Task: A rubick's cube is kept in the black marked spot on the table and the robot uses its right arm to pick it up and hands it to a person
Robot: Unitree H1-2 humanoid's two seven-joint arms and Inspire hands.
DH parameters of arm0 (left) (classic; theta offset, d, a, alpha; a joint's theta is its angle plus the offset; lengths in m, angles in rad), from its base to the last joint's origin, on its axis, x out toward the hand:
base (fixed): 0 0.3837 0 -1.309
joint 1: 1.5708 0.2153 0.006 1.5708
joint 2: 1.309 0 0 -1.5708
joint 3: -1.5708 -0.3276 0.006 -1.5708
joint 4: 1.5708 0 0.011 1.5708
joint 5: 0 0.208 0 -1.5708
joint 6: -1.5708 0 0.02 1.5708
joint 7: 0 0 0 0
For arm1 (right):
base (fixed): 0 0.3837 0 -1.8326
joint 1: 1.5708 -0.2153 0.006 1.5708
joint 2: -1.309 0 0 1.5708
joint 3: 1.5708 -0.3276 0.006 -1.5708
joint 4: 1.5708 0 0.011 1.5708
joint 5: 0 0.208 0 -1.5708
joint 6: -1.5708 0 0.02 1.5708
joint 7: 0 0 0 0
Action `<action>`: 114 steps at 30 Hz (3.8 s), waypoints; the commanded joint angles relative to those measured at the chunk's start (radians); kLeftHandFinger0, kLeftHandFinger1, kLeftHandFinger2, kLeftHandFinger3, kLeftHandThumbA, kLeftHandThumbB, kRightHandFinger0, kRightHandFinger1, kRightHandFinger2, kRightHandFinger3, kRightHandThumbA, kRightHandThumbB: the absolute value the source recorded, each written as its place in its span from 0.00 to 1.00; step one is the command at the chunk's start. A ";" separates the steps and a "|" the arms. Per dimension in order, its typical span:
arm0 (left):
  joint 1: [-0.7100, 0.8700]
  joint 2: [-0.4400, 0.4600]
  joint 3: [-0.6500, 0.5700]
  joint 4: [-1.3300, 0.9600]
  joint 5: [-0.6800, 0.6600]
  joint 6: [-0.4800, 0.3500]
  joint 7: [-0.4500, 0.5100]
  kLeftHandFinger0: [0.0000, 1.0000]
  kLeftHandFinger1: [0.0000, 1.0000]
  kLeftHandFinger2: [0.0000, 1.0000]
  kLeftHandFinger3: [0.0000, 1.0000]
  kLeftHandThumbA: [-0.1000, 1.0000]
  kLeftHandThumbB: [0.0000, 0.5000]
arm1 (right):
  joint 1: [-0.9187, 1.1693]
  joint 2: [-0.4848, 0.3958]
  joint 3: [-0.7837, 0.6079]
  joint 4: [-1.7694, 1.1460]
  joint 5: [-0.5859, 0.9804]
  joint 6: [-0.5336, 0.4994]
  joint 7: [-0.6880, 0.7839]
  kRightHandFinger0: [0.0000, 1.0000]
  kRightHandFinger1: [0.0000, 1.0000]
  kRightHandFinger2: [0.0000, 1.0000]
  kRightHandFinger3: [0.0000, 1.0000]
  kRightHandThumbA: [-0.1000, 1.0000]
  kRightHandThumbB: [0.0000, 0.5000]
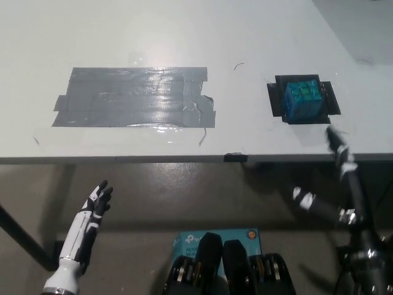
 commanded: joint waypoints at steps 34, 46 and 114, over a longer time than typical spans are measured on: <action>-0.025 0.006 -0.001 -0.051 -0.009 -0.021 -0.027 1.00 1.00 1.00 1.00 1.00 0.48 | -0.690 0.023 -0.069 0.764 -0.109 0.332 -0.281 1.00 1.00 1.00 1.00 0.95 0.82; -0.033 0.006 -0.003 -0.046 0.001 -0.031 -0.022 1.00 1.00 1.00 1.00 1.00 0.44 | -0.712 0.022 -0.099 0.913 -0.032 0.279 -0.278 1.00 1.00 1.00 1.00 0.90 0.82; -0.095 0.021 0.002 -0.033 0.000 -0.017 -0.035 1.00 1.00 1.00 1.00 1.00 0.47 | -0.694 -0.098 0.148 0.674 -0.189 0.405 -0.352 0.00 0.44 0.82 0.90 0.00 0.43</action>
